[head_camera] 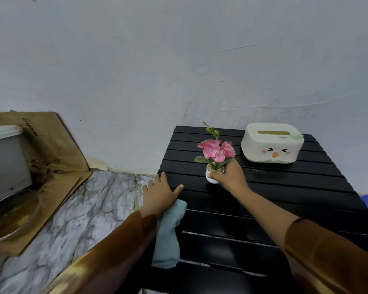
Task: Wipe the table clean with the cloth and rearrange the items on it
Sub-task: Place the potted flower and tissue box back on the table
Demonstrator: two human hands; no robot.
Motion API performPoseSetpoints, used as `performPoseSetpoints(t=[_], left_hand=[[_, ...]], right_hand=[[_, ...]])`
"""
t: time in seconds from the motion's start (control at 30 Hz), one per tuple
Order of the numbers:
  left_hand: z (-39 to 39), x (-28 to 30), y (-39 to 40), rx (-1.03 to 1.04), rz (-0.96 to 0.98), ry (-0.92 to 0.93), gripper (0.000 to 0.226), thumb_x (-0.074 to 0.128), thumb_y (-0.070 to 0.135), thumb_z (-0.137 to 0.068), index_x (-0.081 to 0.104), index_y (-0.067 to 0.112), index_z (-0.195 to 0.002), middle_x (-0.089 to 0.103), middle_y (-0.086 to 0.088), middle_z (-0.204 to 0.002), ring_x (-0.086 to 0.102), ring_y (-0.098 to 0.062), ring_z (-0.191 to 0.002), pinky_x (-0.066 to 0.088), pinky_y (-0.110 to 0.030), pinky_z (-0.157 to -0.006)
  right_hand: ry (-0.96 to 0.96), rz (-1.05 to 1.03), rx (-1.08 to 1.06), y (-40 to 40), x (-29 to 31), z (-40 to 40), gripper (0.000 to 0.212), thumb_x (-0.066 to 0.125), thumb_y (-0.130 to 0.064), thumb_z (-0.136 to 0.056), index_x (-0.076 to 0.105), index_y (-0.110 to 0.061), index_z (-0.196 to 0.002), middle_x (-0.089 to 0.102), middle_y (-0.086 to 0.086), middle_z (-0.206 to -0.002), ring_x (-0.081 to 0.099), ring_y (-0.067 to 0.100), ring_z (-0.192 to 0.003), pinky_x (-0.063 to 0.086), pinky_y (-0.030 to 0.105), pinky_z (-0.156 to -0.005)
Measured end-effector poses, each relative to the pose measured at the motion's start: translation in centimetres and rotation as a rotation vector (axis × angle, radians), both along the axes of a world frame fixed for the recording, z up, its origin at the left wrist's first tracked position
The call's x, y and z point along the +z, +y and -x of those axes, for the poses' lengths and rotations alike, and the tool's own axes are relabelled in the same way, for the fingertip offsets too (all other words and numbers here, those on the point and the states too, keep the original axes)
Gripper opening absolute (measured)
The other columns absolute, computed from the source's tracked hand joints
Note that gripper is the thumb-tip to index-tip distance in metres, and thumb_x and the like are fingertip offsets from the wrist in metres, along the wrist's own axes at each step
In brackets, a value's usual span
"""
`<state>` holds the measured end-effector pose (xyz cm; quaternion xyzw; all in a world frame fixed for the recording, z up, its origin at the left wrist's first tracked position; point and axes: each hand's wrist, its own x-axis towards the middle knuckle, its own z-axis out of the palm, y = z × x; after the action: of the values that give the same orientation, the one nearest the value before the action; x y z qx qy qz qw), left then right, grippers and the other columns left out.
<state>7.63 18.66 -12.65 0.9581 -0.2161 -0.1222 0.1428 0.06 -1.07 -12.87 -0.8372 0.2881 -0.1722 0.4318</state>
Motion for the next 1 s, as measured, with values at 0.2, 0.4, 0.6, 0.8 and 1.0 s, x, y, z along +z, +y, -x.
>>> performPoseSetpoints(t=[0.2,0.4,0.6,0.8,1.0], left_hand=[[2.5,-0.9,2.5,0.000,-0.046,-0.041,0.078,0.036,0.063,-0.088,0.025,0.012,-0.147,0.030,-0.010,-0.155,0.027,-0.032,-0.142,0.021,-0.049,-0.117],[3.6,-1.0,3.1,-0.026,-0.024,-0.004,0.074,0.032,0.064,-0.089,0.031,0.017,-0.146,0.022,-0.010,-0.158,0.020,-0.029,-0.146,0.022,-0.046,-0.116],[4.0,-1.2,3.2,-0.049,-0.035,-0.044,0.067,0.030,0.059,-0.092,0.028,0.021,-0.148,0.017,-0.010,-0.160,0.012,-0.028,-0.148,0.018,-0.045,-0.118],[4.2,-1.4,3.2,-0.044,-0.035,-0.057,0.065,0.029,0.057,-0.093,0.031,0.020,-0.146,0.020,-0.010,-0.159,0.014,-0.028,-0.148,0.018,-0.045,-0.118],[4.2,-0.7,3.0,-0.058,-0.041,-0.075,0.065,0.033,0.056,-0.092,0.034,0.018,-0.145,0.027,-0.011,-0.157,0.018,-0.031,-0.146,0.017,-0.044,-0.118]], right_hand=[[0.037,-0.019,-0.036,0.4,-1.2,1.3,0.066,0.062,-0.056,-0.046,0.063,-0.005,-0.088,0.067,0.013,-0.091,0.065,0.026,-0.088,0.048,0.029,-0.065],[0.061,0.019,-0.063,0.8,-2.2,1.4,0.058,0.071,-0.045,-0.053,0.063,-0.004,-0.094,0.065,0.015,-0.096,0.061,0.032,-0.094,0.055,0.039,-0.077],[0.035,0.035,-0.086,1.2,-2.4,1.6,0.056,0.077,-0.038,-0.058,0.062,-0.007,-0.103,0.064,0.011,-0.102,0.060,0.031,-0.099,0.055,0.044,-0.083],[0.057,0.019,-0.105,2.0,-1.0,3.0,0.071,0.088,-0.026,-0.053,0.056,-0.006,-0.113,0.055,0.012,-0.115,0.052,0.030,-0.111,0.049,0.047,-0.094],[0.072,-0.022,-0.105,1.5,-0.2,6.9,0.057,0.080,-0.014,-0.070,0.053,-0.007,-0.120,0.053,0.012,-0.121,0.052,0.028,-0.113,0.046,0.037,-0.092]])
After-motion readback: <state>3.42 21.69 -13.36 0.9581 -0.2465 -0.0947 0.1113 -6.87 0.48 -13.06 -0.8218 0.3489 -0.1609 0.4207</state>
